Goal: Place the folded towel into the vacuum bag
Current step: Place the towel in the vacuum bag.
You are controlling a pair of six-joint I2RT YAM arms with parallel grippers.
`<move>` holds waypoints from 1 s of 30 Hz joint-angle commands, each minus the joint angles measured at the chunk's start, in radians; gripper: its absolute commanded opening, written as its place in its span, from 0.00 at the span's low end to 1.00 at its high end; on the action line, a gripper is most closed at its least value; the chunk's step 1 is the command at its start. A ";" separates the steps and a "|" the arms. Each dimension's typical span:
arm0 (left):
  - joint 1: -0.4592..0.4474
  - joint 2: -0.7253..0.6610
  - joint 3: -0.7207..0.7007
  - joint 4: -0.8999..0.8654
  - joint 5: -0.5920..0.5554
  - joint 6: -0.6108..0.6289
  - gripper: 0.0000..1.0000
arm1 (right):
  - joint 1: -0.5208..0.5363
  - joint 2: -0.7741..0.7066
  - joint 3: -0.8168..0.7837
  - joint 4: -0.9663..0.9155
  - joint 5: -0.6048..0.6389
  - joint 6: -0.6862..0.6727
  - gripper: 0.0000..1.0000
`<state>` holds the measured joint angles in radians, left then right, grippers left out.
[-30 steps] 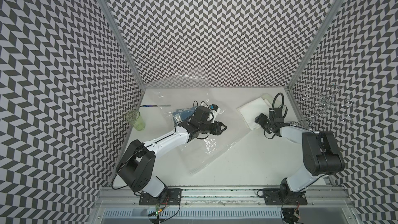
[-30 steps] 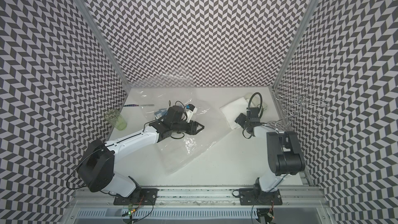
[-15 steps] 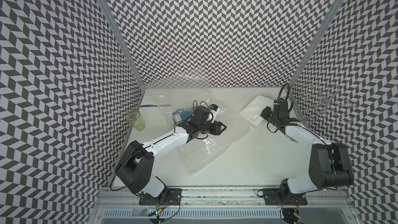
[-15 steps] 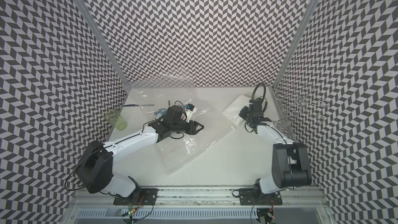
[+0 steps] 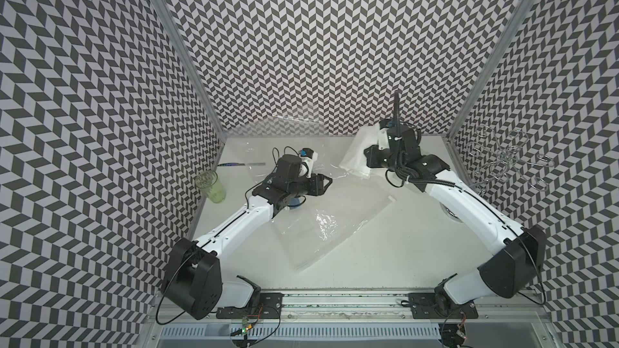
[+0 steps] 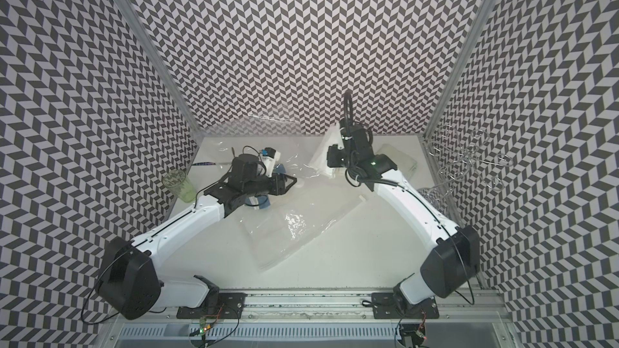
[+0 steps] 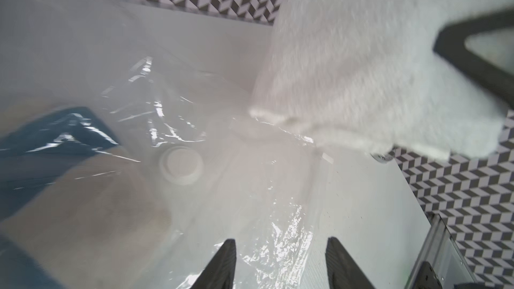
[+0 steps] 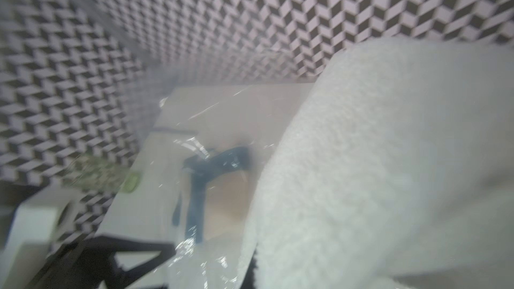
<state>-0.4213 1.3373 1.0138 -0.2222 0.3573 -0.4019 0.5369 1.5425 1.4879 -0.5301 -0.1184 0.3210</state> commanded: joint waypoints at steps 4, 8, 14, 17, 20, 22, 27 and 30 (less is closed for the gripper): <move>0.167 -0.119 0.075 -0.160 -0.011 0.003 0.54 | 0.027 -0.027 -0.167 -0.062 -0.569 -0.012 0.11; 0.185 -0.128 0.084 -0.204 0.028 0.051 0.54 | 0.019 -0.061 -0.407 0.054 -0.682 0.052 0.11; 0.184 -0.146 0.021 -0.140 0.180 0.017 0.56 | 0.017 -0.101 -0.457 0.139 -0.774 0.080 0.08; 0.184 -0.154 -0.017 -0.154 0.222 -0.009 0.59 | 0.003 -0.103 -0.445 0.122 -0.785 0.068 0.08; 0.182 -0.187 -0.145 -0.120 0.285 -0.077 0.73 | -0.028 -0.101 -0.448 0.129 -0.786 0.067 0.08; 0.172 -0.214 -0.272 -0.023 0.352 -0.154 0.80 | -0.052 -0.091 -0.461 0.152 -0.790 0.079 0.08; 0.097 -0.175 -0.425 0.186 0.330 -0.268 0.79 | -0.117 0.000 -0.515 0.239 -0.768 0.090 0.13; 0.062 -0.117 -0.412 0.228 0.292 -0.259 0.77 | -0.156 0.079 -0.547 0.335 -0.717 0.097 0.18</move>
<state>-0.3382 1.2026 0.5800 -0.1471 0.6559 -0.6266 0.4065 1.5627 0.9768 -0.3237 -0.8642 0.4187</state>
